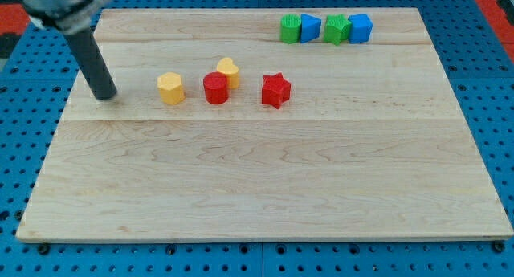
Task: Move the yellow heart to the top left of the red star
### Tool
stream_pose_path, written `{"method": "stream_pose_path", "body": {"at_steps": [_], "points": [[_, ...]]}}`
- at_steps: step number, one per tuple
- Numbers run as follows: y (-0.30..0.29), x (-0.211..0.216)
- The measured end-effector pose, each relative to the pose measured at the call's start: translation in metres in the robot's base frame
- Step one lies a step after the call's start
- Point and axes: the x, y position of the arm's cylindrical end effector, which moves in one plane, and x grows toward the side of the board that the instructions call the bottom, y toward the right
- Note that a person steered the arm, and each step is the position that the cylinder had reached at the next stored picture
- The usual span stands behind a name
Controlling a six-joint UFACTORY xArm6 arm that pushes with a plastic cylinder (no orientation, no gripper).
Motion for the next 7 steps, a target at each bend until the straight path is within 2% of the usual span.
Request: {"method": "stream_pose_path", "body": {"at_steps": [1, 2, 4, 6, 7], "points": [[0.057, -0.037], [0.118, -0.043], [0.127, -0.039], [0.18, -0.041], [0.168, -0.041]]}}
